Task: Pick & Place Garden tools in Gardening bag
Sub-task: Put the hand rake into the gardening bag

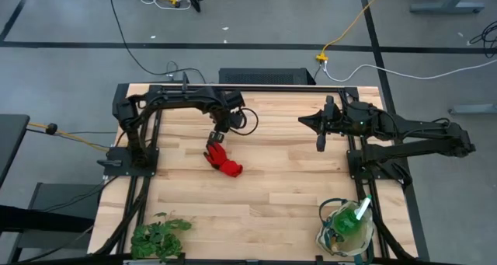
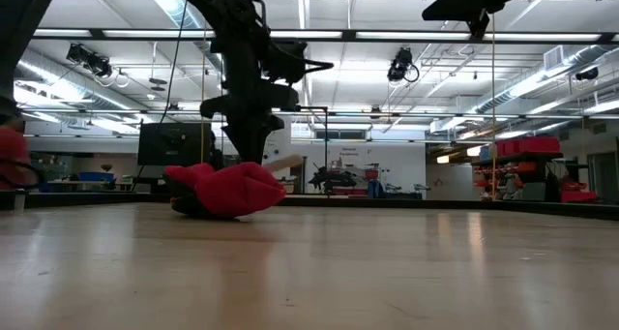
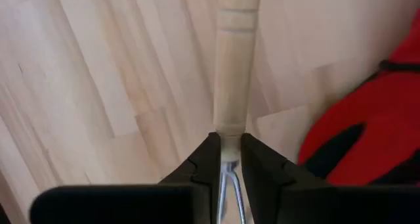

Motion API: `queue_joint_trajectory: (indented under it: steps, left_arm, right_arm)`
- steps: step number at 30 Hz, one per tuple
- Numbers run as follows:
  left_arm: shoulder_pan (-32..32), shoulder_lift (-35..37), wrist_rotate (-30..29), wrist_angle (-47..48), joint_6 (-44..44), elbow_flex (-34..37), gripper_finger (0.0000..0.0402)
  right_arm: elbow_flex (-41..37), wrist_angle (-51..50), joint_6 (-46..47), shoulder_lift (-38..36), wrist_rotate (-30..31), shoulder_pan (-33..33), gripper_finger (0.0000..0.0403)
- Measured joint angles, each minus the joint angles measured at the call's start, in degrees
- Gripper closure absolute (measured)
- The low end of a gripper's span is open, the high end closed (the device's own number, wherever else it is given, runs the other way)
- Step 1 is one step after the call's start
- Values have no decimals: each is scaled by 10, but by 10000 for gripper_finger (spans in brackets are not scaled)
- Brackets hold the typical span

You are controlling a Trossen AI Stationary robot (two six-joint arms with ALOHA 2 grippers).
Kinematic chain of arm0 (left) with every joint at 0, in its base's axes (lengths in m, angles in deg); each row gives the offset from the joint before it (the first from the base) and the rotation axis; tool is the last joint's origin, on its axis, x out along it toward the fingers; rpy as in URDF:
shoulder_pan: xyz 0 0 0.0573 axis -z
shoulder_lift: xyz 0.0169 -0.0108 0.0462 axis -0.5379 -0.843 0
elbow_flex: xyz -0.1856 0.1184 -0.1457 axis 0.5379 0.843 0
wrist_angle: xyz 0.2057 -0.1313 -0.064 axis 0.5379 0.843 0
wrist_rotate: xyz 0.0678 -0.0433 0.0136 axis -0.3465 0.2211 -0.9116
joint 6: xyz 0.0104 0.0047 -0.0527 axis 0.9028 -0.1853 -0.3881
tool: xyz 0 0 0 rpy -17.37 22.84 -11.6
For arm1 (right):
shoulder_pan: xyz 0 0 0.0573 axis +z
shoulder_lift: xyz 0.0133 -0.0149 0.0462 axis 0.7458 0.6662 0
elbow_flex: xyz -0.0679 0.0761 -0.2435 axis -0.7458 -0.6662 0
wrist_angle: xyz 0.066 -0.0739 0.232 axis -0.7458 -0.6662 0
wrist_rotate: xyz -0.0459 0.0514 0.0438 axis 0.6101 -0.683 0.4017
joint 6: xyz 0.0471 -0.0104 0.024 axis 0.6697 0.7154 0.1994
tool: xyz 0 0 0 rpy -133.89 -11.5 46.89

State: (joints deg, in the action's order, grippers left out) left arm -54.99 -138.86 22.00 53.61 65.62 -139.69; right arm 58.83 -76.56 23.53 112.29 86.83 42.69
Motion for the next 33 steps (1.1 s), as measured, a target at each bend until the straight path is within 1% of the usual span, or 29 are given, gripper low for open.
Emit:
queue_joint_trajectory:
  steps: [2,6,11,17,29,33]
  left_arm:
    - [7,7,0,0,-15,0,356]
    - [15,23,4,2,-32,0,396]
    - [17,30,5,-1,-47,-1,388]
    - [17,32,12,1,-49,-1,397]
    - [18,32,17,-23,-46,-1,347]
    - [18,32,24,-24,-46,-1,316]
  right_arm:
    - [0,0,-2,0,0,0,403]
    - [0,1,-5,0,0,0,403]
    - [0,2,-13,0,-14,0,403]
    - [0,2,-14,0,-14,0,403]
    - [0,1,-14,0,-14,0,403]
    - [0,1,-14,0,-13,0,403]
